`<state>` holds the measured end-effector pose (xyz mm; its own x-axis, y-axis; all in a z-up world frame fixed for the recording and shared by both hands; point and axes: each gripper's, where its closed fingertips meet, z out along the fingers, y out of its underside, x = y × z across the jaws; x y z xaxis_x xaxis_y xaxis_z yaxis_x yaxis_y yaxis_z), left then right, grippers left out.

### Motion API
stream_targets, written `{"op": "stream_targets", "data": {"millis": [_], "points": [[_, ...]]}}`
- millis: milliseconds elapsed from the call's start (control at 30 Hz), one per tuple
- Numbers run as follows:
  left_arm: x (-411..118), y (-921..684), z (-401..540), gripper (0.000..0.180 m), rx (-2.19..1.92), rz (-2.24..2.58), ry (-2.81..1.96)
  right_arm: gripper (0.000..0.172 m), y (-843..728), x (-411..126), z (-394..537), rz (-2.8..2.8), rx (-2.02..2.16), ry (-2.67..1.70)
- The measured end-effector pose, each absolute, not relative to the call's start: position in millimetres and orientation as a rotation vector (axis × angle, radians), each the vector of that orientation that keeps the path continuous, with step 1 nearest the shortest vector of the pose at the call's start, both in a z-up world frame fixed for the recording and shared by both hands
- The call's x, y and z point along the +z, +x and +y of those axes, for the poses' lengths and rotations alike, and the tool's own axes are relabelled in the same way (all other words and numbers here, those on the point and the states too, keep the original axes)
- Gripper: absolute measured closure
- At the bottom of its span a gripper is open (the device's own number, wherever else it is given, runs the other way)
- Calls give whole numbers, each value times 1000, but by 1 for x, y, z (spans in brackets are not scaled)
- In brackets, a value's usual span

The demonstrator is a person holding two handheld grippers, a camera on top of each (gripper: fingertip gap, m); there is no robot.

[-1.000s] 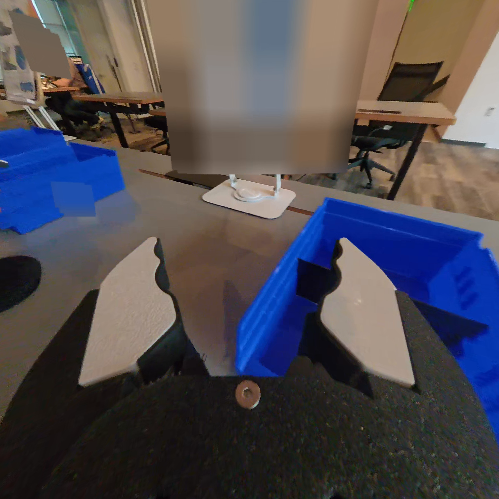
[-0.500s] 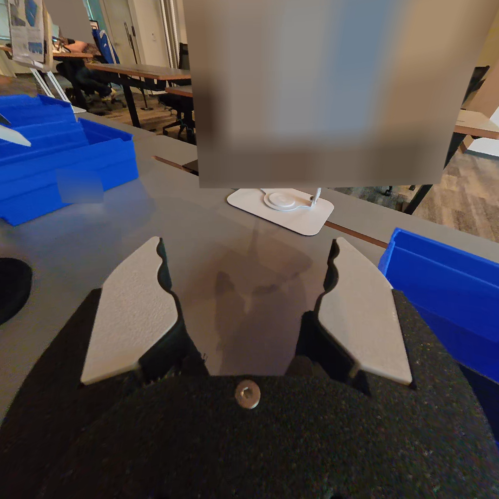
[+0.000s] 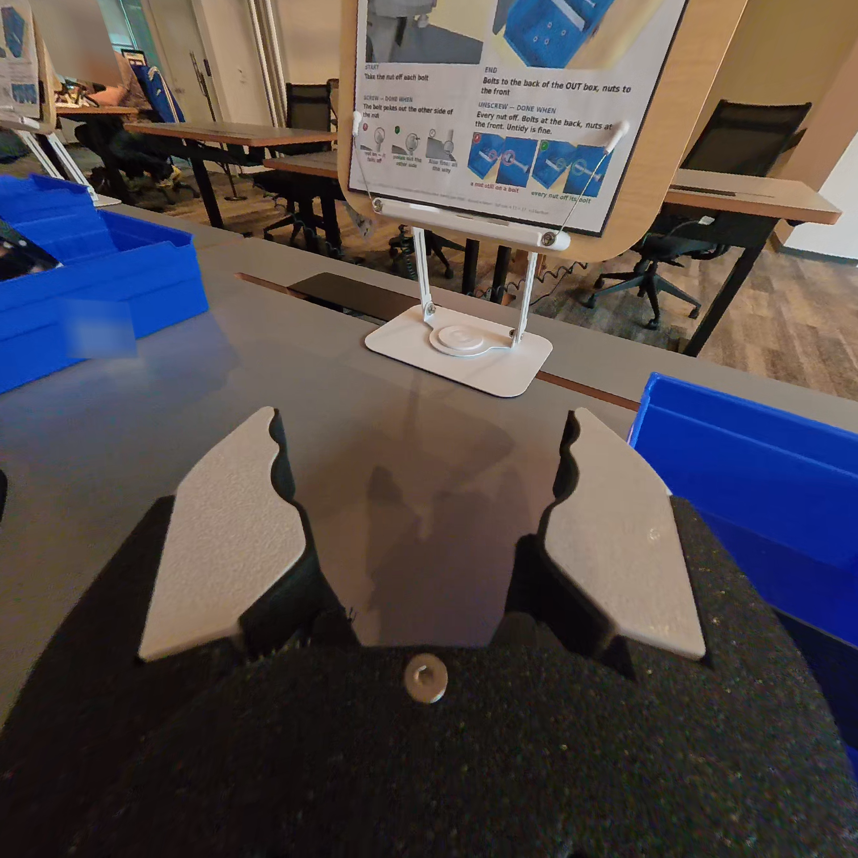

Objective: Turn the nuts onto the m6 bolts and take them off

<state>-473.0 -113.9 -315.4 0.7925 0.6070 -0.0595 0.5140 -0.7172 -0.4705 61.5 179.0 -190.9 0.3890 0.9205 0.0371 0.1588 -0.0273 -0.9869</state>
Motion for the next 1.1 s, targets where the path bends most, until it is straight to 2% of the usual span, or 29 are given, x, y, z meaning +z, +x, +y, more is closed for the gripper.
{"op": "stream_targets", "data": {"millis": [300, 400, 500, 700, 833, 1100], "points": [[-341, -471, -107, 137, 231, -868, -2667, 60, 62, -185, 176, -1034, 786, -1443], [-342, -471, -105, 147, 197, -890, -2649, 60, 63, -183, 177, -1021, 788, -1439], [-343, -468, -104, 174, 184, -870, -2662, 60, 64, -182, 178, -1015, 783, -1435], [-340, -467, -104, 175, 202, -809, -2616, 60, 59, -184, 174, -1048, 765, -1433], [-308, -459, -94, 176, 203, -722, -2415, 64, 52, -184, 165, -1105, 761, -1421], [-185, -360, -50, 176, 29, -319, -1843, 73, 24, -157, 124, -1210, 939, -1336]]}}
